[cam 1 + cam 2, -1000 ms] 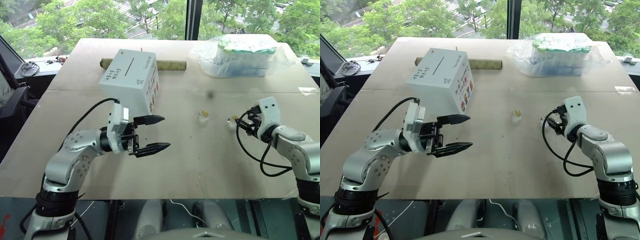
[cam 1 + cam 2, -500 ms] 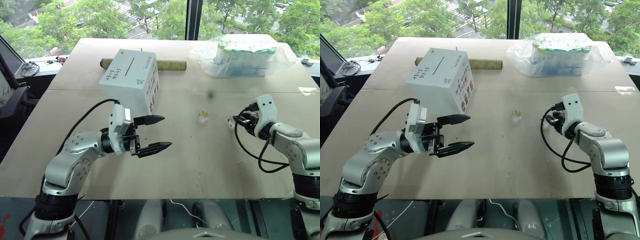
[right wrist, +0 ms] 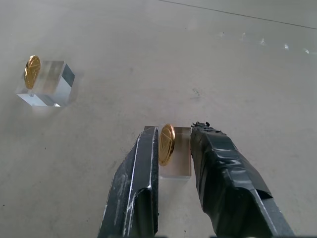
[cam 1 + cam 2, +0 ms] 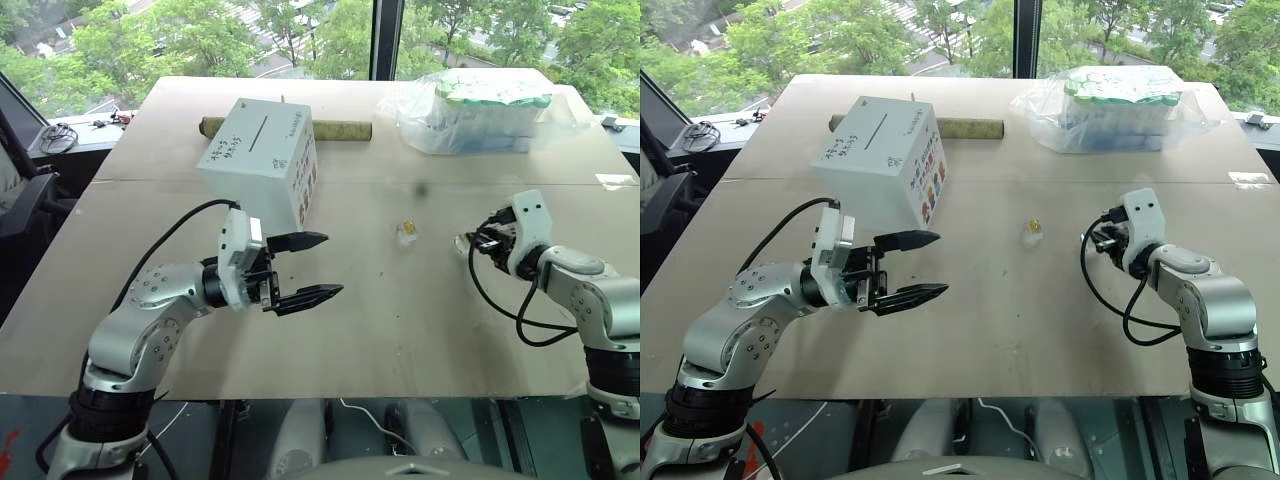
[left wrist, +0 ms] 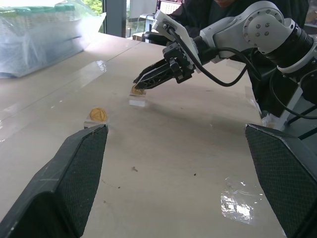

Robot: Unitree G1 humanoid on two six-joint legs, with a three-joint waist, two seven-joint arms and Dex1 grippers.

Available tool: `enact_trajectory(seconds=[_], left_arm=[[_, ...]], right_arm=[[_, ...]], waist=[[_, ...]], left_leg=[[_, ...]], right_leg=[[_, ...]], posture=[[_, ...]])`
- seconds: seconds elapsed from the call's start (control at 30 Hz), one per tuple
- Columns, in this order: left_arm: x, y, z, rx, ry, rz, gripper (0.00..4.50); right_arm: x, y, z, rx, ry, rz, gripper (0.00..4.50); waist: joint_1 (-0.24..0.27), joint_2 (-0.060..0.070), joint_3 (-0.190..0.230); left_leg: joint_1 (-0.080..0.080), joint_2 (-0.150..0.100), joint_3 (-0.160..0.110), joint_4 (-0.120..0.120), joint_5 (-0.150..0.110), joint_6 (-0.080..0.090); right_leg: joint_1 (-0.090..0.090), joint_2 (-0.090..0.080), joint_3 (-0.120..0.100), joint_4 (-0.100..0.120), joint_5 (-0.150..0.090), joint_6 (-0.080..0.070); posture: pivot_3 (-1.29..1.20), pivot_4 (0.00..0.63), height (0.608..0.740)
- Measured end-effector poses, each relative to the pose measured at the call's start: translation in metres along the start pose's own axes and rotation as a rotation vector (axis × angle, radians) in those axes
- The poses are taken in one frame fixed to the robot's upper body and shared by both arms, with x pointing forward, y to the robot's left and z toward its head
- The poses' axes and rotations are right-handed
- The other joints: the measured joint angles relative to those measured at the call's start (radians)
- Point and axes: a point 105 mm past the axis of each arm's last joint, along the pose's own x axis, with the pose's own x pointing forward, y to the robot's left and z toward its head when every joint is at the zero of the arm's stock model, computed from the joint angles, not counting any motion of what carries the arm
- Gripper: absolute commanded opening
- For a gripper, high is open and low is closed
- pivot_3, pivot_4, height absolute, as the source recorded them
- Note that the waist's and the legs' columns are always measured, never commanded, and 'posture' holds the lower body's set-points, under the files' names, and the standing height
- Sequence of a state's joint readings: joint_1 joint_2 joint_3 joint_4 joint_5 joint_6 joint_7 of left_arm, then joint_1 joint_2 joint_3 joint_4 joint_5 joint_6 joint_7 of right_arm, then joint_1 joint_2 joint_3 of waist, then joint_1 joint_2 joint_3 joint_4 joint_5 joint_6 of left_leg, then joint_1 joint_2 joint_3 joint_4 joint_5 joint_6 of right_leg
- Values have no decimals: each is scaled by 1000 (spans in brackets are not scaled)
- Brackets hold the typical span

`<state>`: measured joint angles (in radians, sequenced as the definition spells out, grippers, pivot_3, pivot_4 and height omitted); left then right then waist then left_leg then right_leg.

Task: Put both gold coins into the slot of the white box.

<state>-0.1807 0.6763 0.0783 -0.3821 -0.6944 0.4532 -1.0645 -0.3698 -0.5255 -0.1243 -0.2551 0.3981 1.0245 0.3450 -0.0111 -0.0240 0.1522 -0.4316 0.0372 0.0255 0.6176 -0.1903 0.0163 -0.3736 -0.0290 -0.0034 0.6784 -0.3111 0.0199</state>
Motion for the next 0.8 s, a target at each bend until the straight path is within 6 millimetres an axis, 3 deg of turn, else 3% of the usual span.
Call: enact_trajectory(seconds=[0.27,0.33,0.37,0.8], left_arm=[[0,0,0,-6,-2,9,4500],[0,0,0,-10,-1,12,4500],[1,0,0,-10,0,11,4500],[3,0,1,-28,5,33,4500]], right_arm=[[0,0,0,-1,1,6,1157],[0,1,-1,-8,5,9,168],[1,2,-1,-10,7,10,71],[-4,-1,4,-11,-6,21,71]], waist=[[0,0,0],[0,0,0],[0,0,0],[0,0,0]], left_leg=[[0,0,0,0,0,0],[0,0,0,0,0,0],[0,0,0,0,0,0],[0,0,0,0,0,0]], right_leg=[[0,0,0,0,0,0],[0,0,0,0,0,0],[0,0,0,0,0,0],[0,0,0,0,0,0]], posture=[[0,150,740],[0,150,740],[0,150,740],[0,150,740]])
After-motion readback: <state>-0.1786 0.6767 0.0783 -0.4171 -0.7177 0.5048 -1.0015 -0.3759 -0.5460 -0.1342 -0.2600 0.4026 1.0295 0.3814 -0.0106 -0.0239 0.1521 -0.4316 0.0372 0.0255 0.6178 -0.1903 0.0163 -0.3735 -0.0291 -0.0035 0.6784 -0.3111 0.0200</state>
